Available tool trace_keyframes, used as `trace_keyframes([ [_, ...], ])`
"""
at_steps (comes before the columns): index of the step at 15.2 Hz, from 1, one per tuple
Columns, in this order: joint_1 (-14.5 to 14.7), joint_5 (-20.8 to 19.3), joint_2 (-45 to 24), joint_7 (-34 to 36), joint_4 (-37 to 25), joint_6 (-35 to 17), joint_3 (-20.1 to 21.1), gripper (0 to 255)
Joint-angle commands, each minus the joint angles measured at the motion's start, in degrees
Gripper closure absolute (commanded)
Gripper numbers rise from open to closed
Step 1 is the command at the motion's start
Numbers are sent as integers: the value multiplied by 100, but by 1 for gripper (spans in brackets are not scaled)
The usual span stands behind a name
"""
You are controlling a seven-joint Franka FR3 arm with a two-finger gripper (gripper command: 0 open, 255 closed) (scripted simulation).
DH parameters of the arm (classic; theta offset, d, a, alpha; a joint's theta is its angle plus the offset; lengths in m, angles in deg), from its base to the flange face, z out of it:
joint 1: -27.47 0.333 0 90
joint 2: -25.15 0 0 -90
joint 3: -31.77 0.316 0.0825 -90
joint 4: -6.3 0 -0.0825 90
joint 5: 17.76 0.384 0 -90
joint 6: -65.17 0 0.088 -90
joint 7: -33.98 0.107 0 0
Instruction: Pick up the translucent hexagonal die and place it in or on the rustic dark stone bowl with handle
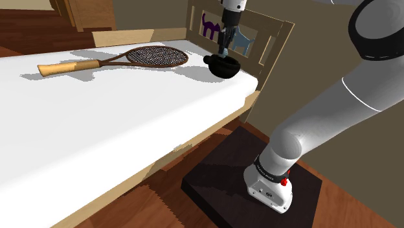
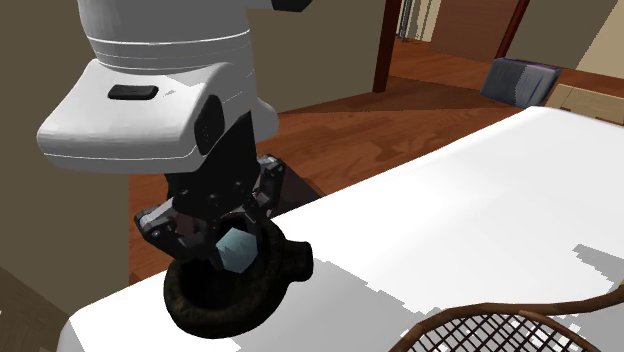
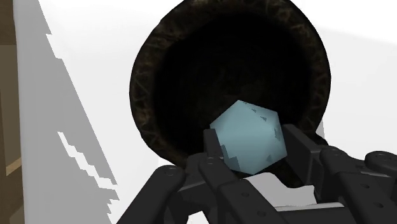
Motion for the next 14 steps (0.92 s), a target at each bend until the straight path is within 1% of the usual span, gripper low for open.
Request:
trace_keyframes([
  [1, 0, 0, 0, 0, 1, -1, 0, 255],
  [2, 0, 0, 0, 0, 1, -1, 0, 0],
  [7, 0, 0, 0, 0, 1, -1, 0, 0],
  [11, 13, 22, -126, -16, -861, 734, 14, 0],
  [14, 13, 22, -126, -16, -861, 734, 14, 0],
])
